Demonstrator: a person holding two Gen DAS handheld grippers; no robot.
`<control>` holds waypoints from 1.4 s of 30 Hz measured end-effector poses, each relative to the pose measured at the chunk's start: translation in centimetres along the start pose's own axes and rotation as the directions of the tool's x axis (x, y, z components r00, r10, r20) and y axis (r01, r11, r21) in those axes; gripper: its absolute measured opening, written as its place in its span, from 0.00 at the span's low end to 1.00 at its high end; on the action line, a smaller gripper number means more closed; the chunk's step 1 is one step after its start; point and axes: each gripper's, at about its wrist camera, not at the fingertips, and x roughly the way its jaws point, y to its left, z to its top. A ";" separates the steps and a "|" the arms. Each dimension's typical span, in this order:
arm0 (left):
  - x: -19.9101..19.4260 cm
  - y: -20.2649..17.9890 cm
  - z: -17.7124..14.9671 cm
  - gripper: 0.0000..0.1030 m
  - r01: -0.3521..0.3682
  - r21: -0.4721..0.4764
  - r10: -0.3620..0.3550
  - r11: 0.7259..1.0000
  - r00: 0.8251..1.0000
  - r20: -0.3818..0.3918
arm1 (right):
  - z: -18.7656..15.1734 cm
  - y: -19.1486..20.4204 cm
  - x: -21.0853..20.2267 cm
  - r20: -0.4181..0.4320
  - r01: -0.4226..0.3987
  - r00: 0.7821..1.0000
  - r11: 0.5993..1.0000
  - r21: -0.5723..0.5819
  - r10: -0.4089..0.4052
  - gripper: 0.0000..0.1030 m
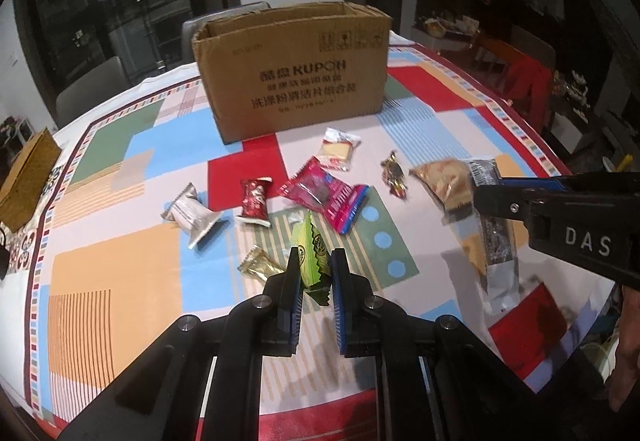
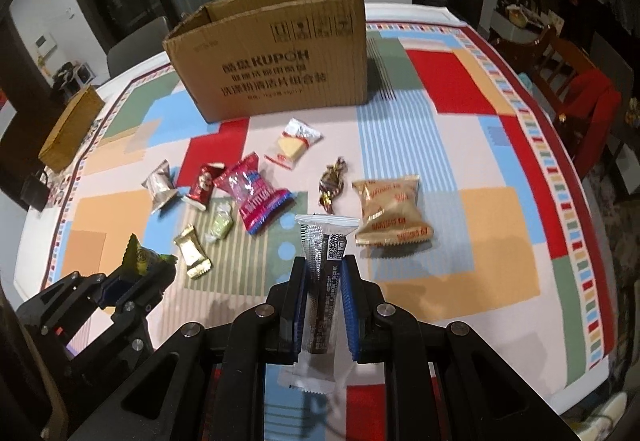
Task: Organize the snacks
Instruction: 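Carry the silver bar and green candy over the cardboard box with both tools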
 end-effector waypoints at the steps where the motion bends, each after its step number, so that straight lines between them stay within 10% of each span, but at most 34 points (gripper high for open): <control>1: 0.0 0.2 0.2 0.14 -0.001 -0.007 0.001 1.000 1.000 0.002 | 0.2 0.1 -0.2 0.007 0.000 1.000 1.000 -0.005 0.000 0.18; 42: -2.6 4.9 12.8 0.14 -0.075 -0.128 0.101 0.989 0.973 0.209 | 12.2 3.7 -6.1 0.319 0.056 0.948 0.985 -0.164 -0.001 0.18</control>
